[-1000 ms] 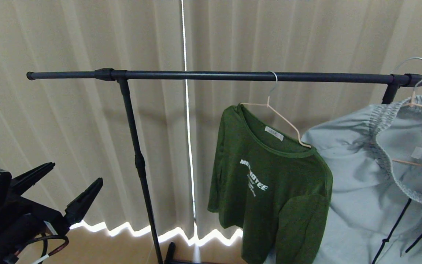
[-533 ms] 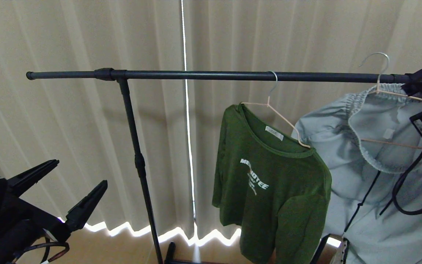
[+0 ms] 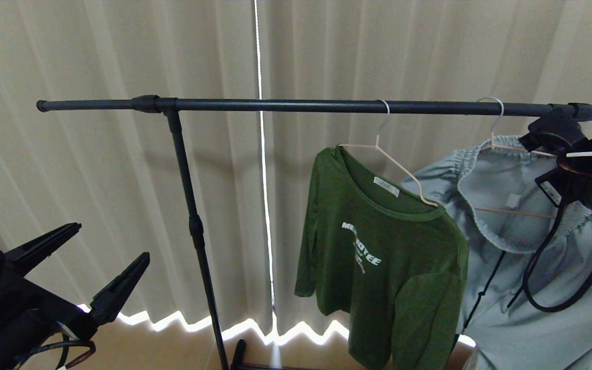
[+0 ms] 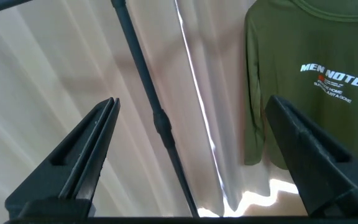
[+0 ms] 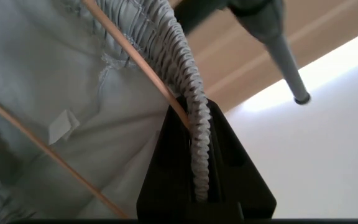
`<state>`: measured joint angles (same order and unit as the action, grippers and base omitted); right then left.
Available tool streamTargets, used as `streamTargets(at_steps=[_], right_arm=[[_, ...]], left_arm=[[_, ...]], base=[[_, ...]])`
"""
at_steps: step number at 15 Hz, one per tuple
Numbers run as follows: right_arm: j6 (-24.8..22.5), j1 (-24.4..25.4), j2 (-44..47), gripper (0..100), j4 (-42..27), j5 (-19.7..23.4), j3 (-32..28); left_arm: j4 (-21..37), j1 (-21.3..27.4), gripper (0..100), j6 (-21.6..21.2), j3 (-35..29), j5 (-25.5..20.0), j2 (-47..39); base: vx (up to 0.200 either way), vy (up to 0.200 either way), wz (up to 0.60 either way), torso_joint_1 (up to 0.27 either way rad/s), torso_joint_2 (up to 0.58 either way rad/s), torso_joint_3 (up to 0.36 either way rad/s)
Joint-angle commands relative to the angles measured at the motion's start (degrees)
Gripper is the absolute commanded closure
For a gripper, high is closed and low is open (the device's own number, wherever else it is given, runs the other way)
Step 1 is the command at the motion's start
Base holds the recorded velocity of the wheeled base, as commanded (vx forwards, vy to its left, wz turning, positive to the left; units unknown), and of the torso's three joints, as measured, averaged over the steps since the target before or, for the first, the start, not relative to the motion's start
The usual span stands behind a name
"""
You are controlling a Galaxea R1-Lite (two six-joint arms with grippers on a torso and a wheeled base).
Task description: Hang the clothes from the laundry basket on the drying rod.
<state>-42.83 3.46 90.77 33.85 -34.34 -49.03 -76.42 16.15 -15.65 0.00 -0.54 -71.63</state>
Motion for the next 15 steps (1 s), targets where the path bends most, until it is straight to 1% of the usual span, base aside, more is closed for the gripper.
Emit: streamTargets(at_steps=[1, 3, 5, 6, 7, 8, 9, 11, 13, 14, 15], right_arm=[[0.0, 1.3, -0.3, 100, 0.3, 0.1, 1.4], [0.1, 1.8, -1.4, 100, 0.3, 0.1, 2.4], [0.1, 2.1, -2.3, 100, 0.2, 0.1, 3.3], [0.1, 2.3, -2.6, 100, 0.3, 0.1, 3.6], [0.1, 2.3, -2.6, 100, 0.4, 0.2, 3.6], [0.1, 2.3, -2.6, 100, 0.3, 0.2, 3.6], [0.3, 2.3, -2.7, 0, 0.4, 0.3, 3.9], [0.7, 2.3, -2.7, 0, 0.5, 0.8, 3.9], [1.5, 2.3, -2.9, 0, 4.1, 0.8, 5.3], [1.5, 2.3, -2.9, 0, 4.1, 0.8, 5.3], [1.5, 3.3, -2.9, 0, 8.7, 1.4, 7.9]], left_arm=[[0.0, 0.0, 0, 0.0, 0.0, 0.0, 0.2], [0.5, 0.0, 0, 0.0, 0.0, 0.1, 1.7], [3.7, -0.1, 0, 0.3, 0.0, 0.1, 4.6], [9.5, -0.1, 0, 0.2, 0.0, 0.0, 8.8], [12.8, 0.0, 0, 0.1, 0.0, 0.0, 11.4], [14.2, 0.0, 0, 0.1, 0.0, -0.1, 12.5], [17.6, 0.0, 0, 0.2, 0.0, -0.1, 15.5], [19.6, -0.1, 0, 0.2, 0.0, 0.0, 17.6], [20.9, -0.2, 0, 0.3, 0.0, 0.0, 18.6], [20.9, -0.2, 0, 0.3, 0.0, 0.0, 18.6], [20.9, -0.2, 0, 0.4, 0.0, 0.0, 18.4]], base=[[0.000, 0.000, 0.00, 0.000, 0.00, 0.000], [0.000, 0.000, 0.00, 0.000, 0.00, 0.000], [0.000, 0.000, 0.00, 0.000, 0.00, 0.000], [0.000, 0.000, 0.00, 0.000, 0.00, 0.000], [0.000, 0.000, 0.00, 0.000, 0.00, 0.000], [0.000, 0.000, 0.00, 0.000, 0.00, 0.000], [0.000, 0.000, 0.00, 0.000, 0.00, 0.000], [0.000, 0.000, 0.00, 0.000, 0.00, 0.000], [0.000, 0.000, 0.00, 0.000, 0.00, 0.000], [0.000, 0.000, 0.00, 0.000, 0.00, 0.000], [0.000, 0.000, 0.00, 0.000, 0.00, 0.000]])
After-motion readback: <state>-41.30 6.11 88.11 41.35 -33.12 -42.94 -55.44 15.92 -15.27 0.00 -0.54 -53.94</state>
